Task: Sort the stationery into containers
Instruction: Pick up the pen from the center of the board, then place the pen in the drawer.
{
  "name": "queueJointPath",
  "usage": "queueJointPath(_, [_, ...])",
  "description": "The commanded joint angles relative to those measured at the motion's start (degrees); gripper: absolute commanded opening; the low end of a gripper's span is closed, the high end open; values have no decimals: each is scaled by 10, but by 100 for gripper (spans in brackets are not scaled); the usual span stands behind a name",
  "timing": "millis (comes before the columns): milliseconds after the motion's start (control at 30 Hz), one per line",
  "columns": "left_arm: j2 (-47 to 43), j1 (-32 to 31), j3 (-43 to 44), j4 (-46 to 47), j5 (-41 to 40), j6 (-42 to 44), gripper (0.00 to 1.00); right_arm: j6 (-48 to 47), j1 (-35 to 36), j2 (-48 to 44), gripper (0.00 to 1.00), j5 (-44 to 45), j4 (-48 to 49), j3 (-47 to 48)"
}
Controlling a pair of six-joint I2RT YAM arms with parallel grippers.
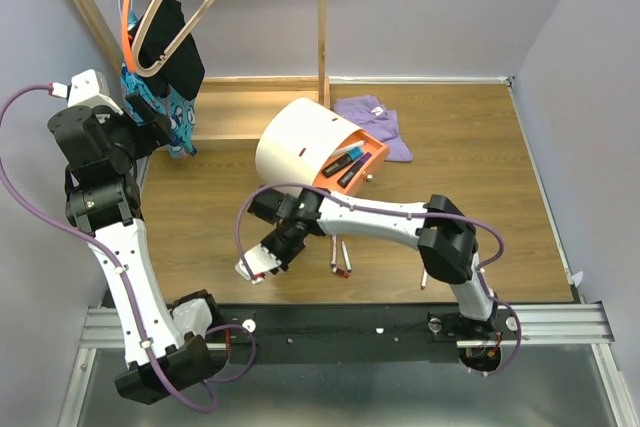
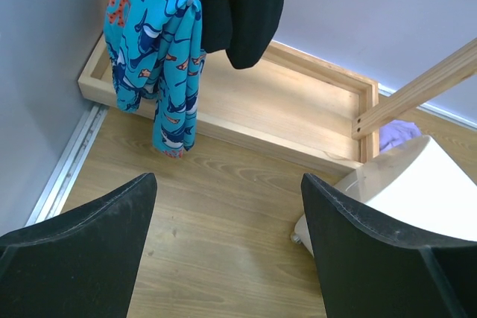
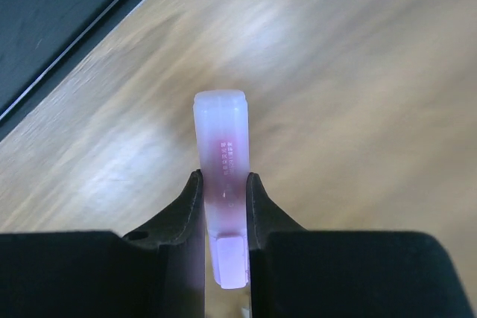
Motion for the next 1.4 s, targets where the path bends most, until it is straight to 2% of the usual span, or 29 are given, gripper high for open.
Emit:
queueJointPath(0, [3,5,28,15,19,7,87,95,-14,-68,7,-70,1,106])
queueJointPath(67, [8,4,35,18,20,8,87,136,-23,-89,6,-100,12,136])
queueJointPath(233, [21,4,36,35,32,3,88,315,-70,-140,5,-145,76,202])
queueJointPath(300, [25,4,32,44,40,-5,88,374,-90,-180,5,-129,109,197])
queueJointPath(400, [35,4,23,58,69,-17,87,395,-117,-228,5,-68,163,170])
queueJointPath(533, [49,4,8,83,156,-31,87,381,-177,-243,5,-17,127,166])
queueJointPath(667, [43,3,-13,112,176,-40,87,355,-243,-261,5,-46,96,141])
queueJointPath(700, [43,4,-14,113,174,-39,87,322,-256,-268,5,-50,94,119])
queueJointPath(833, [45,4,-12,109,166,-26,87,216,-266,-291,4,-56,47,75])
queueJointPath(900, [46,4,-11,109,164,-23,87,166,-270,-282,5,-65,9,87])
queueJointPath(1033, [47,7,-15,112,163,-27,87,115,-275,-265,5,-77,-81,118])
queueJointPath(1200, [47,9,-18,111,165,-29,87,38,-275,-275,6,-68,-130,102])
queueJointPath(1333, [44,9,-22,112,165,-29,87,29,-275,-288,20,-41,-119,67])
queueJointPath(1367, [43,9,-23,111,166,-28,87,30,-275,-290,31,-33,-116,63])
